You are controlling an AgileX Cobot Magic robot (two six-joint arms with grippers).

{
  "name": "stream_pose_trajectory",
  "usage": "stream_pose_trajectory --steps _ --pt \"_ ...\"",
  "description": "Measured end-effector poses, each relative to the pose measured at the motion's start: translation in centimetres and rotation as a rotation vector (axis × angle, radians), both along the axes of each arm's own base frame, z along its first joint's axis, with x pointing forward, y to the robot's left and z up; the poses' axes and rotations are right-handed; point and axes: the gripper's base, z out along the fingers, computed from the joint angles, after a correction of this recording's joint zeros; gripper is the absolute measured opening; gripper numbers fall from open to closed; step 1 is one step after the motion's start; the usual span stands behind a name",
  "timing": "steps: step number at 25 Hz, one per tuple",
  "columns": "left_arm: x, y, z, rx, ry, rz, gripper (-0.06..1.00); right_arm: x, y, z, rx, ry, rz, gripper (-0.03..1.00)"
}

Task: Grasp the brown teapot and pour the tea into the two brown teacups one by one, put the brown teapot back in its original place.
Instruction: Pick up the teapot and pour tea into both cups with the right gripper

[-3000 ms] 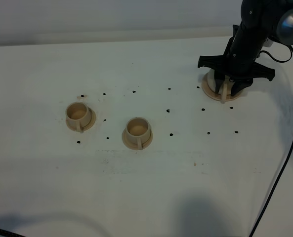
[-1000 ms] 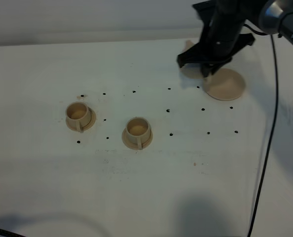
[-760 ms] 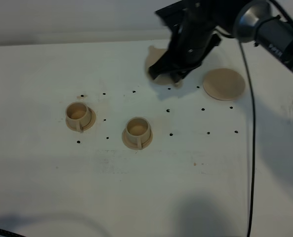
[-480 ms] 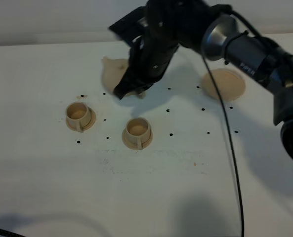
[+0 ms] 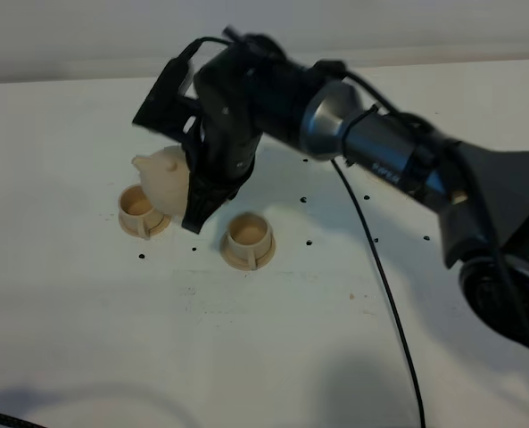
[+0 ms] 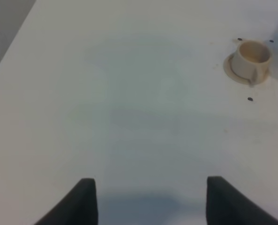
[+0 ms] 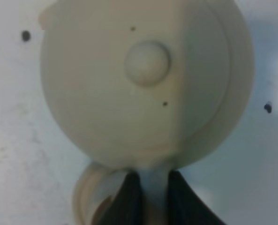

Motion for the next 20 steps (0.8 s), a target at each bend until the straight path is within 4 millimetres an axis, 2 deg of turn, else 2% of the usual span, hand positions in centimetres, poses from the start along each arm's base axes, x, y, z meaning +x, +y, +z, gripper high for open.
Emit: stream_pose_trajectory --steps 4,14,20 --pt "0.0 0.0 0.0 0.000 0.000 0.000 0.48 0.0 0.3 -0.8 -0.074 -0.064 0.039 0.09" --pt "0.0 0.0 0.0 0.000 0.000 0.000 0.48 -0.2 0.7 -0.7 -0.179 -0.176 0.144 0.09" --pt "0.0 0.0 0.0 0.000 0.000 0.000 0.48 -0.6 1.5 -2.3 -0.256 -0.207 0.206 0.09"
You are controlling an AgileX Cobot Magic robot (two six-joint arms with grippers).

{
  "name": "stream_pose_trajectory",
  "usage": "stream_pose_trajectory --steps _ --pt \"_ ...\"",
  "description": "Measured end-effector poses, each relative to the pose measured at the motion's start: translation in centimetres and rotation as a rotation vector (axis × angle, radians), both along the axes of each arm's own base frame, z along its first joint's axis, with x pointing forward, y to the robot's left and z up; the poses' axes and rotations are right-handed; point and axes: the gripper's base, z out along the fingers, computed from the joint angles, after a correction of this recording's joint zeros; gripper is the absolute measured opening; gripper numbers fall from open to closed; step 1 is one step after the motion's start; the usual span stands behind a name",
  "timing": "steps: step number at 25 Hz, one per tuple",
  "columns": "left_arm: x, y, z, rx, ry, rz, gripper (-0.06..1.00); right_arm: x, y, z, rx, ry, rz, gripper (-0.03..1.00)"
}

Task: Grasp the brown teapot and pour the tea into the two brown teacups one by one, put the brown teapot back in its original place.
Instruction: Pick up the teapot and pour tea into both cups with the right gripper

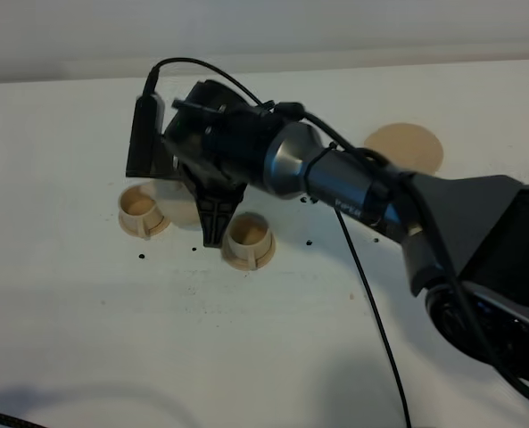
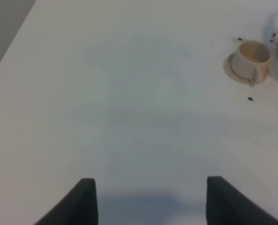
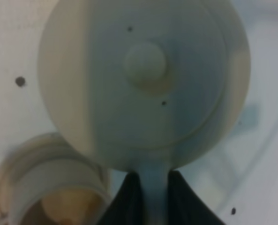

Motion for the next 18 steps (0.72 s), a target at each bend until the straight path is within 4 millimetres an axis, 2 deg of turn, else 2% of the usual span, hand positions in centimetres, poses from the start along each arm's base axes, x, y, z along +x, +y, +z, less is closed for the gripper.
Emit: stream_pose_trajectory --steps 5,13,18 --pt "0.0 0.0 0.0 0.000 0.000 0.000 0.48 -0.4 0.5 0.2 -0.045 -0.064 0.043 0.09" --pt "0.0 0.0 0.0 0.000 0.000 0.000 0.48 -0.2 0.7 -1.1 -0.099 -0.088 0.063 0.09" --pt "0.0 0.0 0.0 0.000 0.000 0.000 0.48 0.0 0.6 -1.0 -0.119 -0.117 0.072 0.09"
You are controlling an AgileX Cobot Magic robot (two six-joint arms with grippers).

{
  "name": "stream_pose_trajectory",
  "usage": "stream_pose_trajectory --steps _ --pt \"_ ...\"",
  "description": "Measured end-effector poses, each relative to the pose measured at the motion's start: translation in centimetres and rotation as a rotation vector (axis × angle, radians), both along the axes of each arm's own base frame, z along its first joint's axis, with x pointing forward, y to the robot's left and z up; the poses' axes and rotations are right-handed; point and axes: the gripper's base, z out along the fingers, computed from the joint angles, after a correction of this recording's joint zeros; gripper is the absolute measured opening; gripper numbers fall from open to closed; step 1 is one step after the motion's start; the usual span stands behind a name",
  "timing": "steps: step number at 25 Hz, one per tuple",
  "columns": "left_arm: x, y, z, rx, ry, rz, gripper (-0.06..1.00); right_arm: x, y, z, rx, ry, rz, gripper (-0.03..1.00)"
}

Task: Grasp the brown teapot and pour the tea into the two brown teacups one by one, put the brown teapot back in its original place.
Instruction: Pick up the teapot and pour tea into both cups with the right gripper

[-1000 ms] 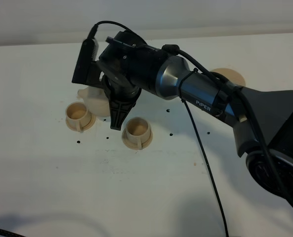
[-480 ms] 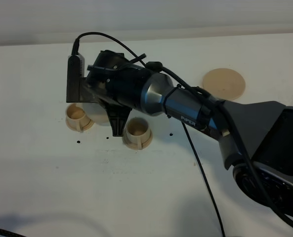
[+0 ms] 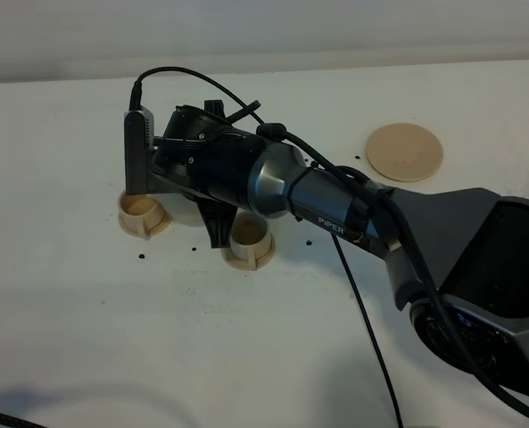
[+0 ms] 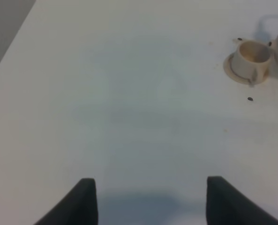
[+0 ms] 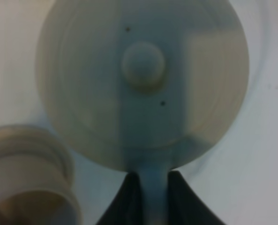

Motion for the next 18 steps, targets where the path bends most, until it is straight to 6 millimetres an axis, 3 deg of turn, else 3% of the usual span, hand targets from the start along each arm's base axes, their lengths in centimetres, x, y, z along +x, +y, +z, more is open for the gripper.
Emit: stream_pose_trajectory --steps 18 --pt "0.00 0.00 0.00 0.000 0.000 0.000 0.48 0.01 0.54 0.15 -0.050 -0.097 0.049 0.09"
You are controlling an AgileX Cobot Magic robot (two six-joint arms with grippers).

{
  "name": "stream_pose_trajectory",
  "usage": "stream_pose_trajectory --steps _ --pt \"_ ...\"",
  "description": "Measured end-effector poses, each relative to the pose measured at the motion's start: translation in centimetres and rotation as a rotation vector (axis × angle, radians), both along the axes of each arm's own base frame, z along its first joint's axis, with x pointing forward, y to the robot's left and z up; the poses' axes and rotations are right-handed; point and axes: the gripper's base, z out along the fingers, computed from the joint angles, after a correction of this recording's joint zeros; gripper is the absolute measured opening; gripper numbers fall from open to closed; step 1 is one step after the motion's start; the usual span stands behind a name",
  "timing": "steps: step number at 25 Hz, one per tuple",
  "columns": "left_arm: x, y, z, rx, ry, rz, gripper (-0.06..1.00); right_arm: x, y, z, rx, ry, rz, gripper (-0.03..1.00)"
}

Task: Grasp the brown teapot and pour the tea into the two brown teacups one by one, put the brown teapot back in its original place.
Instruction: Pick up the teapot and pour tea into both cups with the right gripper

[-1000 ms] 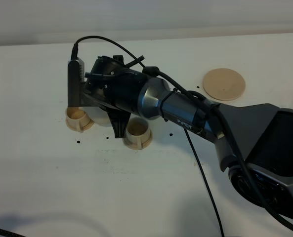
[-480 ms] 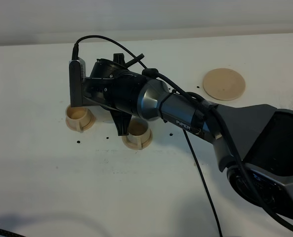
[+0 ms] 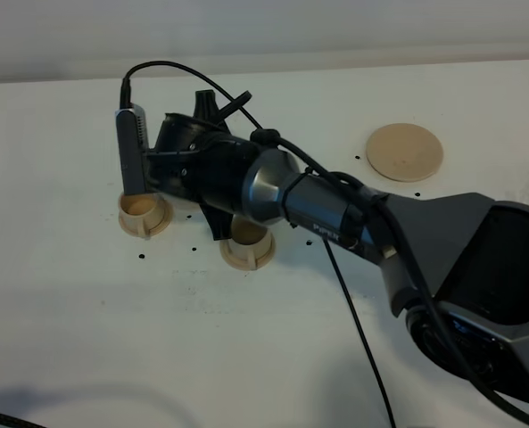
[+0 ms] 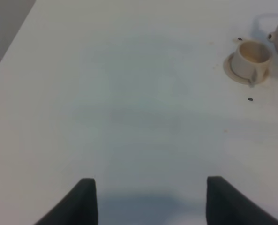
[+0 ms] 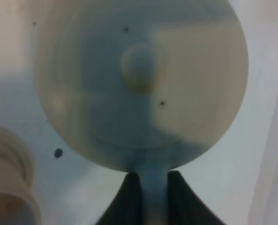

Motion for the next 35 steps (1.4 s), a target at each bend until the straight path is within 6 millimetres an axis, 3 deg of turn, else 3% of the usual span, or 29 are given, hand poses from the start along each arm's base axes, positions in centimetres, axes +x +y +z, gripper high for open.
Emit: stream_pose_trajectory --steps 7,35 --pt "0.0 0.0 0.0 0.000 0.000 0.000 0.48 0.1 0.1 -0.8 -0.020 -0.006 0.009 0.09" --pt "0.0 0.0 0.0 0.000 0.000 0.000 0.48 -0.5 1.3 -0.1 -0.124 -0.156 0.108 0.09"
